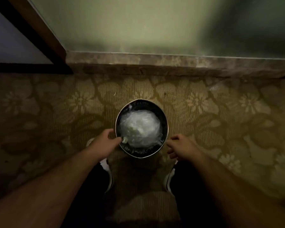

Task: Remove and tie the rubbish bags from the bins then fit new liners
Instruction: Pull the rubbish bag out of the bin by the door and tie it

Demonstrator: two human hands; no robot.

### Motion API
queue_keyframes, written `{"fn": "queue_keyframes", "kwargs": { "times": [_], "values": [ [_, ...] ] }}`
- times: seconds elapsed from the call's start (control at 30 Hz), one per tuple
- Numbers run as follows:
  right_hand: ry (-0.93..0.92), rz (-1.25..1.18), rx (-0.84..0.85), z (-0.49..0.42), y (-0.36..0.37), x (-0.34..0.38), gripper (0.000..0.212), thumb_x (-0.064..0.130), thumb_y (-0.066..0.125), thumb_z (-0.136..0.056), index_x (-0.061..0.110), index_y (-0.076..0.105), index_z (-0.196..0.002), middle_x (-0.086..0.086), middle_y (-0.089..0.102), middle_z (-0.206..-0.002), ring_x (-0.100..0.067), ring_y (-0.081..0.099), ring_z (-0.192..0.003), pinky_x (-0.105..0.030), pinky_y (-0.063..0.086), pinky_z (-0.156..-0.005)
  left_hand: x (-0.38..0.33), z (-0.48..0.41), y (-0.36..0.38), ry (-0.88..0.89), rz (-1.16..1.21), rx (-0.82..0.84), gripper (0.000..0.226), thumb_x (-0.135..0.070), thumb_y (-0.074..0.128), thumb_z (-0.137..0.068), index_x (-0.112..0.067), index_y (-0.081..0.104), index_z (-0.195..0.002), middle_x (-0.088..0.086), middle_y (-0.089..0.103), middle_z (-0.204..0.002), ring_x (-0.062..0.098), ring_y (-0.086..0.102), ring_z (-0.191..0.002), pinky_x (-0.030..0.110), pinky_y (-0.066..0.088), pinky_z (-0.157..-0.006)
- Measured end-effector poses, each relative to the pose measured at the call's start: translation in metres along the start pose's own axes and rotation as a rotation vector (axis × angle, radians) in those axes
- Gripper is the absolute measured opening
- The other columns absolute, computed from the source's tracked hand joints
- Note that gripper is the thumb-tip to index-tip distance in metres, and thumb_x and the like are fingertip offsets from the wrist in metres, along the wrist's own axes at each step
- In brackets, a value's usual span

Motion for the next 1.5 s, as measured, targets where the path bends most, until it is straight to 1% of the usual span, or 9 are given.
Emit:
{"fn": "queue_keyframes", "kwargs": {
  "times": [0.13, 0.3, 0.37, 0.43, 0.6, 0.77, 1.17, 1.3, 1.5],
  "values": [
    [-0.012, 0.0, 0.044, -0.022, 0.018, 0.0, 0.059, 0.033, 0.071, -0.086, 0.01, 0.05, -0.136, -0.012, 0.067, -0.09, -0.027, 0.067, -0.071, -0.04, 0.056, -0.061, 0.005, -0.019, 0.007, -0.03, 0.0, -0.001, 0.06, -0.035, 0.067, -0.088, -0.028, 0.037, -0.139, 0.008, 0.062, -0.104, 0.027, 0.065, -0.091, 0.046, 0.057, -0.083],
    [-0.062, 0.037, 0.051, -0.047, 0.032, -0.007, 0.037, 0.035, 0.071, -0.081, 0.022, 0.057, -0.113, -0.014, 0.069, -0.11, -0.035, 0.071, -0.092, -0.058, 0.059, -0.081, 0.01, -0.044, 0.002, -0.037, -0.084, -0.118, 0.057, -0.043, 0.067, -0.084, -0.023, 0.039, -0.13, 0.008, 0.066, -0.102, 0.029, 0.068, -0.086, 0.049, 0.058, -0.08],
    [-0.094, 0.009, 0.044, -0.05, 0.035, -0.004, 0.016, 0.023, 0.067, -0.09, 0.026, 0.056, -0.101, -0.01, 0.068, -0.106, -0.036, 0.07, -0.093, -0.058, 0.059, -0.081, 0.015, -0.053, 0.003, -0.045, -0.167, -0.144, 0.061, -0.043, 0.065, -0.086, -0.02, 0.041, -0.136, 0.012, 0.064, -0.114, 0.032, 0.065, -0.097, 0.044, 0.055, -0.087],
    [-0.087, -0.074, 0.05, -0.048, 0.038, -0.002, 0.016, 0.013, 0.062, -0.095, 0.027, 0.054, -0.101, -0.004, 0.066, -0.098, -0.035, 0.07, -0.089, -0.052, 0.062, -0.073, 0.019, -0.059, 0.005, -0.028, -0.272, -0.156, 0.048, -0.038, 0.06, -0.09, -0.015, 0.052, -0.132, 0.016, 0.065, -0.119, 0.035, 0.063, -0.103, 0.04, 0.053, -0.089],
    [-0.033, -0.147, -0.001, -0.056, 0.036, -0.011, 0.019, 0.006, 0.06, -0.092, 0.017, 0.06, -0.107, -0.011, 0.068, -0.101, -0.032, 0.071, -0.076, -0.042, 0.063, -0.059, 0.019, -0.069, 0.01, -0.036, -0.298, -0.21, 0.023, -0.031, 0.057, -0.083, -0.01, 0.064, -0.083, 0.015, 0.067, -0.091, 0.033, 0.062, -0.081, 0.032, 0.049, -0.07],
    [-0.057, -0.205, 0.006, -0.056, 0.036, -0.009, 0.025, 0.002, 0.06, -0.092, 0.016, 0.061, -0.113, -0.011, 0.069, -0.1, -0.028, 0.072, -0.073, -0.04, 0.063, -0.058, 0.019, -0.073, 0.004, -0.066, -0.295, -0.309, 0.011, -0.022, 0.064, -0.079, -0.011, 0.06, -0.078, 0.016, 0.066, -0.089, 0.036, 0.063, -0.083, 0.03, 0.046, -0.067],
    [-0.077, -0.191, -0.043, -0.028, 0.014, 0.006, 0.028, 0.0, 0.06, -0.09, 0.006, 0.066, -0.117, -0.01, 0.072, -0.083, -0.027, 0.071, -0.052, -0.038, 0.061, -0.051, -0.001, -0.044, -0.007, 0.009, -0.274, -0.294, 0.022, -0.032, 0.069, -0.081, -0.011, 0.062, -0.083, 0.011, 0.067, -0.087, 0.028, 0.062, -0.077, 0.033, 0.053, -0.068],
    [-0.118, -0.178, -0.049, 0.009, -0.003, 0.027, 0.025, 0.0, 0.057, -0.092, 0.01, 0.066, -0.112, -0.014, 0.073, -0.086, -0.027, 0.07, -0.051, -0.03, 0.057, -0.046, -0.016, -0.015, -0.016, 0.057, -0.299, -0.202, 0.029, -0.04, 0.065, -0.085, -0.017, 0.059, -0.101, 0.004, 0.066, -0.096, 0.023, 0.064, -0.084, 0.034, 0.055, -0.075],
    [-0.2, -0.163, -0.07, 0.072, -0.03, 0.055, 0.017, -0.001, 0.055, -0.093, -0.002, 0.069, -0.103, -0.02, 0.072, -0.083, -0.026, 0.069, -0.05, -0.031, 0.056, -0.045, -0.044, 0.05, -0.032, 0.141, 0.034, -0.083, 0.049, -0.033, 0.065, -0.091, -0.019, 0.046, -0.134, 0.001, 0.064, -0.109, 0.018, 0.066, -0.09, 0.033, 0.056, -0.069]
  ]
}}
Point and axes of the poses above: each hand's wrist, its own z-axis away from the middle knuckle, its own y-axis out of the palm, x = y × z, the point moved 9 cm from there along -z, towards the middle knuckle
